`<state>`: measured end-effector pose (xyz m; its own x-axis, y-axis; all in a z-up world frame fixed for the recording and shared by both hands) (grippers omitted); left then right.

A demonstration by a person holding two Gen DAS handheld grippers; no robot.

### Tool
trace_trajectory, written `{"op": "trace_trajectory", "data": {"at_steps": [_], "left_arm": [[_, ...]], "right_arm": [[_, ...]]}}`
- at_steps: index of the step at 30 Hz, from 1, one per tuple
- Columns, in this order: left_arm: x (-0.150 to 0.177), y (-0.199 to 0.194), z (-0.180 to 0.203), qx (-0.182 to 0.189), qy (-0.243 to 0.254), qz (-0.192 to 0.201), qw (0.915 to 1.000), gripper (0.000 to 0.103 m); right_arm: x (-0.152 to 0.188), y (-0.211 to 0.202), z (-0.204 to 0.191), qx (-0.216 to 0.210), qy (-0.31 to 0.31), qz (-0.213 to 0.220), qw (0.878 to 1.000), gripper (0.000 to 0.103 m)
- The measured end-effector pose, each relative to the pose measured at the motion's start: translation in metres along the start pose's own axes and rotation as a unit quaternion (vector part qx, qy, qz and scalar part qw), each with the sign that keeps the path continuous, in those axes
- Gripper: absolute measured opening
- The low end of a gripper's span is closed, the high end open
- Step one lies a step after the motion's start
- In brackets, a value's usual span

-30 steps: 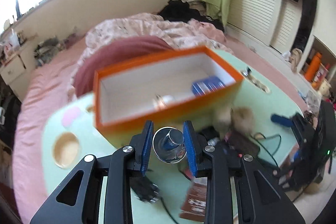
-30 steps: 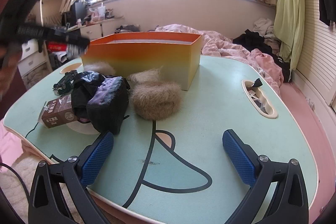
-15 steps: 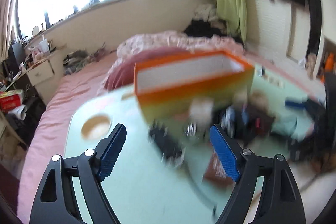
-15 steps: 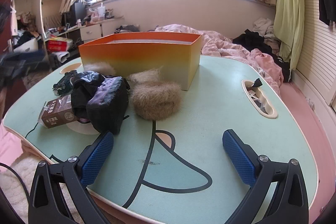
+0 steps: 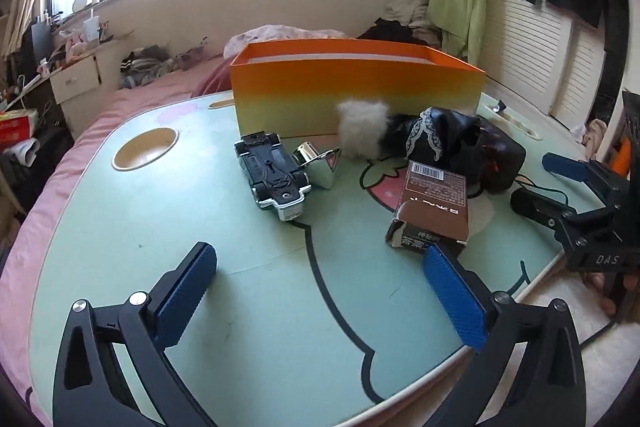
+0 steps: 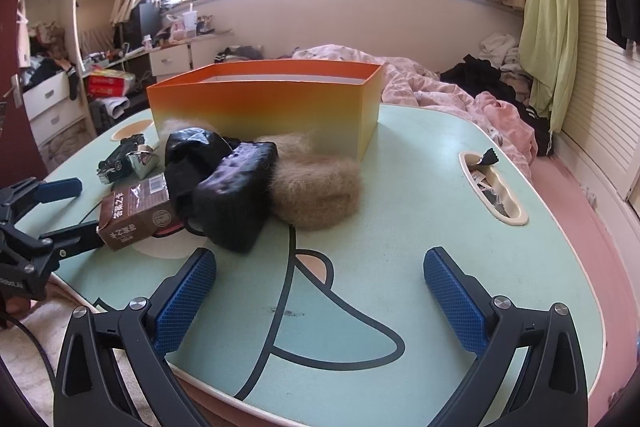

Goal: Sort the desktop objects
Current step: 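Lift the silver cup out, set it beside the green car, open left gripper, then reach the right gripper into the box and grasp the figurine keychain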

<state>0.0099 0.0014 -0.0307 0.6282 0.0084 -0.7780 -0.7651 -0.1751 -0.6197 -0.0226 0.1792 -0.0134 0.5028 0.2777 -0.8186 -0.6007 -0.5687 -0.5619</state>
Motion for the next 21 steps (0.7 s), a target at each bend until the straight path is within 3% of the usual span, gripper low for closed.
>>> {"op": "trace_trajectory", "data": {"at_steps": [2,5,8,11,16,21], "left_arm": [[0.000,0.001,0.000,0.001,-0.001,0.002,1.0000,0.103],[-0.002,0.001,-0.004,0.003,-0.001,0.006,1.0000,0.103],[-0.002,-0.001,-0.004,0.003,-0.001,0.007,1.0000,0.103],[-0.004,0.000,-0.005,0.006,-0.001,0.007,1.0000,0.103],[-0.006,0.001,-0.008,0.009,0.000,0.011,0.9999,0.103],[-0.006,0.001,-0.010,0.010,0.001,0.013,0.9999,0.103]], "right_arm": [[-0.005,-0.002,0.002,0.007,0.005,0.004,1.000,0.103],[-0.022,-0.020,0.005,-0.001,0.020,0.048,0.999,0.103],[-0.058,-0.031,0.007,-0.013,0.042,0.074,0.996,0.103],[-0.105,-0.024,0.006,0.007,0.043,0.082,0.996,0.103],[-0.140,0.019,0.009,0.001,0.059,0.020,0.998,0.103],[-0.126,0.063,0.021,-0.013,0.087,-0.057,0.995,0.101]]}}
Point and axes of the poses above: each gripper's, at about its wrist camera, not at the fingertips, and y roughly the way its jaws point, z to its right, x to its underside, the point moved 4 cm from there along y, roughly the way its jaws point, and after that the axes turned 14 degrees about -x, right-handed, at the moved point
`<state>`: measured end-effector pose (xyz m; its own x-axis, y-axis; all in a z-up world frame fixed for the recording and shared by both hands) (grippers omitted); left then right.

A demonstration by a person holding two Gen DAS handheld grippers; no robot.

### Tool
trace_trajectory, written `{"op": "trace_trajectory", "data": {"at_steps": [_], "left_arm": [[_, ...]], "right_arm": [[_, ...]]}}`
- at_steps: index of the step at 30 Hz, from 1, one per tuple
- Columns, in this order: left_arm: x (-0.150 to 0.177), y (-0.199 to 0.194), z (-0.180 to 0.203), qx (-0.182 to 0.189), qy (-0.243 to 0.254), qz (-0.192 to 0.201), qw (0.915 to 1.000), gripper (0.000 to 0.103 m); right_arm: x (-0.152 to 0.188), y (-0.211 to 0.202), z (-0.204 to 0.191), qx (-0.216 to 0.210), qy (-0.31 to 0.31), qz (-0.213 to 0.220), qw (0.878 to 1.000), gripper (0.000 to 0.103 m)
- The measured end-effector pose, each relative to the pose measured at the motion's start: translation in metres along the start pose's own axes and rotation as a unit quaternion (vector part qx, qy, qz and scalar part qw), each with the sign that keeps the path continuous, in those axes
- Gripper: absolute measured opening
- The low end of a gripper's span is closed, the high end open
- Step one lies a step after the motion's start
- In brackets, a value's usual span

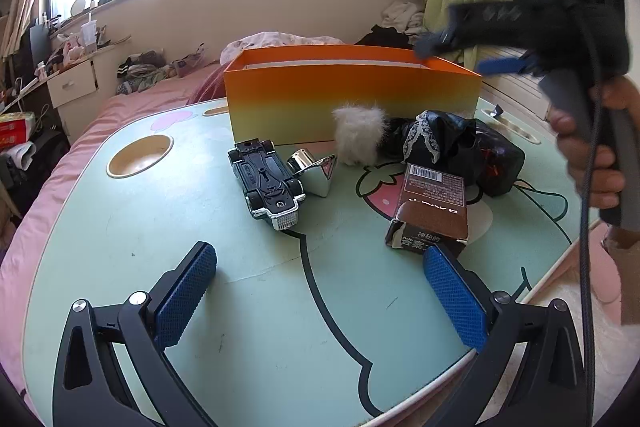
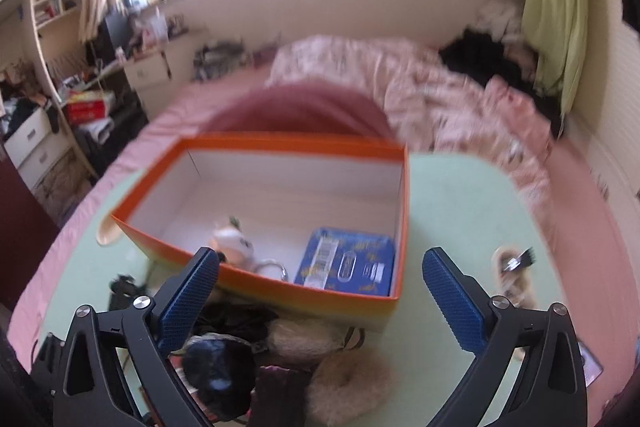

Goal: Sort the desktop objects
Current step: 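Reach the right gripper into the box and grasp the figurine keychain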

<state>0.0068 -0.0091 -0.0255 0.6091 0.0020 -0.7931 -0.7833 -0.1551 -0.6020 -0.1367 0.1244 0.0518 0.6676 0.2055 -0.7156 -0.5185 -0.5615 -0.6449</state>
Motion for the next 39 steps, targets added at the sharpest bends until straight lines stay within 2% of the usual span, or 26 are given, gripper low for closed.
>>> {"op": "trace_trajectory", "data": {"at_steps": [4,16,19,21,23,24,26,30,34,37,38,39], "left_arm": [[0.000,0.000,0.000,0.000,0.000,0.000,1.0000,0.103],[0.001,0.000,0.000,0.001,0.001,0.001,1.0000,0.103],[0.001,0.000,0.000,0.001,0.001,0.001,1.0000,0.103],[0.001,0.000,-0.001,0.002,0.001,0.001,1.0000,0.103],[0.001,0.000,-0.001,0.001,0.001,0.002,1.0000,0.103],[0.001,0.000,-0.001,0.002,0.001,0.002,1.0000,0.103],[0.001,-0.001,-0.001,0.002,0.001,0.002,1.0000,0.103],[0.001,-0.001,-0.001,0.002,0.001,0.002,1.0000,0.103],[0.001,-0.001,-0.001,0.002,0.001,0.003,1.0000,0.103],[0.001,-0.002,0.000,0.003,0.001,0.003,1.0000,0.103],[0.000,-0.002,0.000,0.003,0.001,0.003,1.0000,0.103],[0.001,-0.002,-0.001,0.003,0.001,0.002,1.0000,0.103]], "right_arm": [[0.007,0.004,0.008,-0.034,0.026,0.001,0.999,0.101],[0.007,0.006,0.008,-0.036,0.018,0.000,0.999,0.101],[0.001,0.007,0.003,-0.026,0.005,-0.009,1.000,0.092],[-0.011,0.007,-0.004,-0.008,-0.010,-0.018,1.000,0.080],[-0.026,0.007,-0.011,-0.038,-0.011,-0.026,0.999,0.062],[-0.034,0.007,-0.015,-0.059,-0.002,-0.031,0.998,0.061],[-0.049,0.009,-0.019,-0.072,0.013,-0.038,0.997,0.061],[-0.059,0.041,-0.037,-0.112,0.028,-0.130,0.985,0.061],[-0.051,0.085,-0.050,-0.107,0.036,-0.229,0.967,0.061],[-0.040,0.113,-0.045,-0.075,0.051,-0.272,0.958,0.061],[-0.035,0.121,-0.043,-0.071,0.055,-0.286,0.954,0.065],[-0.029,0.127,-0.040,-0.100,0.075,-0.286,0.950,0.066]]}}
Point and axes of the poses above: each gripper's, at about its wrist camera, not at the fingertips, and y roughly the way its jaws point, z to its right, x to its underside, the point moved 4 cm from there along y, roughly the way its jaws point, and after that the axes turned 14 degrees about -x, right-handed, at the moved point
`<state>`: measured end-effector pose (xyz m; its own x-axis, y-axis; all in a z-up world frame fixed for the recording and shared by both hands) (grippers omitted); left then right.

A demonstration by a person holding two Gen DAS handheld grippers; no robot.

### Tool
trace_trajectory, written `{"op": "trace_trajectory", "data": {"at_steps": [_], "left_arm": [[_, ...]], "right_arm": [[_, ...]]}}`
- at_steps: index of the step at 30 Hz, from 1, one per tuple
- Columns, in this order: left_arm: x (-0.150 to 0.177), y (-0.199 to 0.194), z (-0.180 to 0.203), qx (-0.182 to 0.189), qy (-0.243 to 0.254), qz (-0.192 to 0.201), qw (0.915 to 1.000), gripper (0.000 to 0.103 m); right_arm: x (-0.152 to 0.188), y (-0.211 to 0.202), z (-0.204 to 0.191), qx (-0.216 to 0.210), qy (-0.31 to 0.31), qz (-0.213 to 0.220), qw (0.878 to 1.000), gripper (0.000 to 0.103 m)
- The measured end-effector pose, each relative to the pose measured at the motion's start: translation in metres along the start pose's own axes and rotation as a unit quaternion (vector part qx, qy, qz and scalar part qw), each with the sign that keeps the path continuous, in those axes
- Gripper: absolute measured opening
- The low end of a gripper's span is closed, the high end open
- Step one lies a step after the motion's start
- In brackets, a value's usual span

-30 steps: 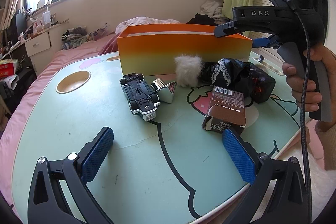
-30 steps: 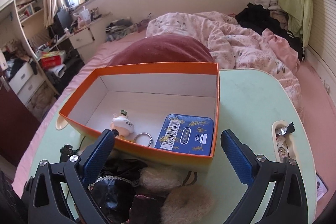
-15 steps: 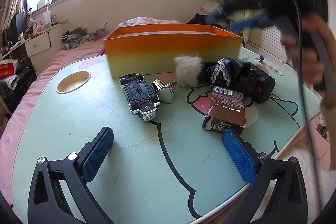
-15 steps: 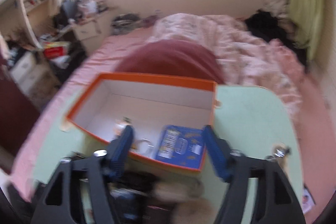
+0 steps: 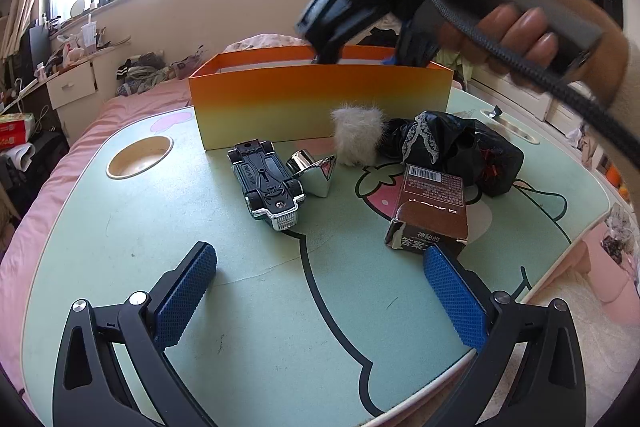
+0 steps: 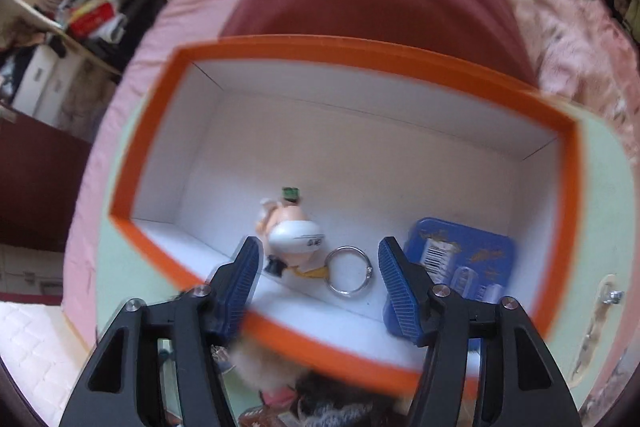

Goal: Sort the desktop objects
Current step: 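Reach the right gripper into the box and grasp the figurine keychain, then lift the keychain out, set it behind the black bag, open right gripper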

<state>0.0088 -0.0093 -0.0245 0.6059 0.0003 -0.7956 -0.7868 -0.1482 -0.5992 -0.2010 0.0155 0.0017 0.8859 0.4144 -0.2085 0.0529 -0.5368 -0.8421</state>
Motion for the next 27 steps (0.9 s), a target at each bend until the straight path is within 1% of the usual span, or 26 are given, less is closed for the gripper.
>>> {"op": "trace_trajectory", "data": {"at_steps": [1,2,3,4,5,7,8,12,16,19,21,23,27], "left_arm": [[0.000,0.000,0.000,0.000,0.000,-0.001,1.0000,0.103],[-0.001,-0.001,0.002,0.000,0.000,-0.001,1.0000,0.103],[-0.002,-0.002,0.002,0.000,0.000,-0.001,1.0000,0.103],[-0.002,-0.002,0.004,-0.001,0.001,0.000,1.0000,0.103],[-0.003,-0.003,0.005,-0.001,0.001,0.000,1.0000,0.103],[-0.003,-0.003,0.006,-0.001,0.001,0.000,1.0000,0.103],[-0.003,-0.003,0.005,-0.002,0.001,0.000,1.0000,0.103],[-0.002,-0.003,0.006,-0.001,0.001,0.000,1.0000,0.103],[-0.003,-0.003,0.009,-0.001,0.000,0.000,1.0000,0.103],[-0.004,-0.003,0.009,-0.001,0.000,0.001,1.0000,0.103],[-0.003,-0.003,0.009,-0.001,0.000,0.001,1.0000,0.103],[-0.003,-0.003,0.009,-0.001,0.000,0.001,1.0000,0.103],[-0.003,-0.003,0.009,-0.001,0.000,0.001,1.0000,0.103]], "right_arm": [[0.000,0.004,0.004,-0.032,0.011,-0.005,0.999,0.066],[-0.001,0.004,0.006,-0.044,0.013,-0.004,0.999,0.061],[0.000,0.002,0.010,-0.044,0.013,-0.005,0.999,0.053],[0.001,0.000,0.014,-0.039,0.016,-0.003,0.999,0.037],[0.002,-0.003,0.021,-0.027,0.022,-0.001,0.999,0.027],[0.005,-0.006,0.028,-0.041,0.031,0.006,0.999,0.027],[0.006,-0.008,0.028,-0.038,0.027,0.009,0.999,0.027],[0.013,-0.009,0.020,0.017,0.002,0.032,0.999,0.027],[0.012,-0.013,0.026,0.021,0.003,0.055,0.998,0.027],[0.010,-0.017,0.029,0.031,-0.002,0.084,0.996,0.026],[0.008,-0.018,0.029,0.021,0.000,0.102,0.995,0.026],[0.006,-0.028,0.028,0.000,0.003,0.128,0.992,0.026],[0.011,-0.067,0.018,-0.041,-0.012,0.204,0.978,0.026]]}}
Point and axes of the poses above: each gripper's, at about its wrist camera, not at the fingertips, and y roughly the way its jaws point, z to its right, x to its underside, the point moved 4 cm from there along y, roughly the way its jaws point, and after that the axes turned 14 degrees about -x, right-handed, at the moved point
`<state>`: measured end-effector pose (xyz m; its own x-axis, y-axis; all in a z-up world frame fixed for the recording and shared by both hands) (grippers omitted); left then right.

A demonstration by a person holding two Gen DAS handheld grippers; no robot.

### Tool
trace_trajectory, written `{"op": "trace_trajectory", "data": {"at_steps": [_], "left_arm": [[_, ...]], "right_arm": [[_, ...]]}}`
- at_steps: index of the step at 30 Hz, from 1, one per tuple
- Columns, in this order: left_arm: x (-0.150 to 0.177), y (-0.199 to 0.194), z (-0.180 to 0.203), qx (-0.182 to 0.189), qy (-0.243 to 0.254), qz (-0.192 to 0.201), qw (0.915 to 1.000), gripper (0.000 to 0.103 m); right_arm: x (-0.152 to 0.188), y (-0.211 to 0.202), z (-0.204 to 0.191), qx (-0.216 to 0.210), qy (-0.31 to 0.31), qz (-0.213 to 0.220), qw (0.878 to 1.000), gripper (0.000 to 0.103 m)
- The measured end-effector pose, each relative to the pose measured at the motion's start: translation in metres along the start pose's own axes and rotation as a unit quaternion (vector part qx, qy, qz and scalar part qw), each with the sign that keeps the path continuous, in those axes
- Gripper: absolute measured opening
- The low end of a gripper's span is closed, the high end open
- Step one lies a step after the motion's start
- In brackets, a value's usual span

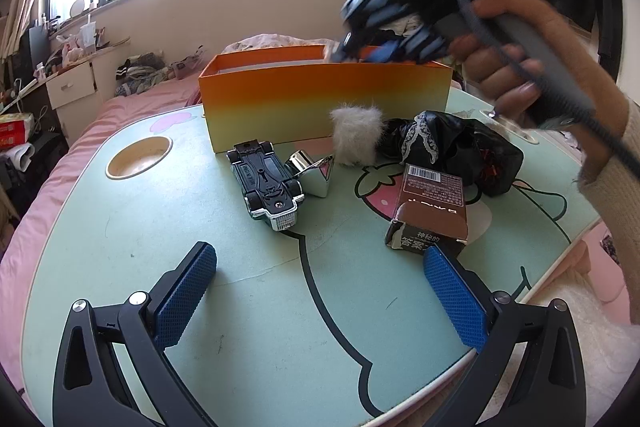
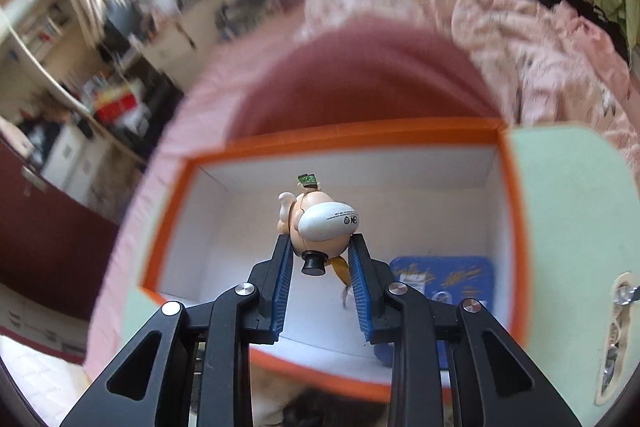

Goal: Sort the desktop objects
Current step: 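Lift the keychain out, set it behind the black bag, open right gripper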

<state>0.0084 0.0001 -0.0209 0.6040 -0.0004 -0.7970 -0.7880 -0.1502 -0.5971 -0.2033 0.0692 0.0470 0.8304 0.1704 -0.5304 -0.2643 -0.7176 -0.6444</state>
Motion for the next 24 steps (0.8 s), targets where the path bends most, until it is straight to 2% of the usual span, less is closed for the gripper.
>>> {"op": "trace_trajectory", "data": {"at_steps": [4,6,9,13,16,19,20,22,24], "left_arm": [[0.000,0.000,0.000,0.000,0.000,0.000,1.0000,0.103],[0.000,0.000,0.000,0.000,0.000,0.000,1.0000,0.103],[0.001,0.000,0.001,-0.001,0.000,0.000,1.0000,0.103],[0.001,0.000,0.001,0.000,0.000,0.000,1.0000,0.103],[0.000,0.001,0.000,-0.001,0.000,0.000,1.0000,0.103],[0.001,0.001,0.000,0.000,0.000,0.000,1.0000,0.103],[0.001,0.001,0.001,0.000,0.000,0.000,1.0000,0.103],[0.001,0.001,0.000,0.000,0.000,0.000,1.0000,0.103],[0.001,0.001,0.000,0.000,0.000,0.000,1.0000,0.103]], "right_arm": [[0.004,-0.051,-0.020,-0.060,-0.019,0.046,0.997,0.026],[0.022,-0.076,-0.024,-0.092,-0.022,0.048,0.994,0.026],[0.050,-0.099,-0.019,-0.111,-0.031,0.044,0.992,0.026],[0.089,-0.103,-0.001,-0.119,-0.022,0.025,0.992,0.026],[0.092,-0.093,0.004,-0.113,-0.022,0.027,0.993,0.027],[0.092,-0.076,-0.006,-0.114,-0.039,0.005,0.993,0.030],[0.092,-0.072,-0.010,-0.109,-0.046,0.006,0.993,0.040],[0.090,-0.075,-0.011,-0.067,-0.058,0.033,0.995,0.059],[0.095,-0.087,-0.013,-0.053,-0.076,0.066,0.993,0.061]]}}
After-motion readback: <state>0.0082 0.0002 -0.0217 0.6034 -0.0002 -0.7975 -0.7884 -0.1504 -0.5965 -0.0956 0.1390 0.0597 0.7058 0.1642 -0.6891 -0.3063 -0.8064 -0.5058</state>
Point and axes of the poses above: each gripper's, at about its wrist camera, not at the fingertips, and y roughly the way its jaws point, z to its right, x to its underside, the point moved 4 cm from there along y, roughly the way its jaws point, and after that the axes turned 14 degrees about -x, right-handed, at the moved point
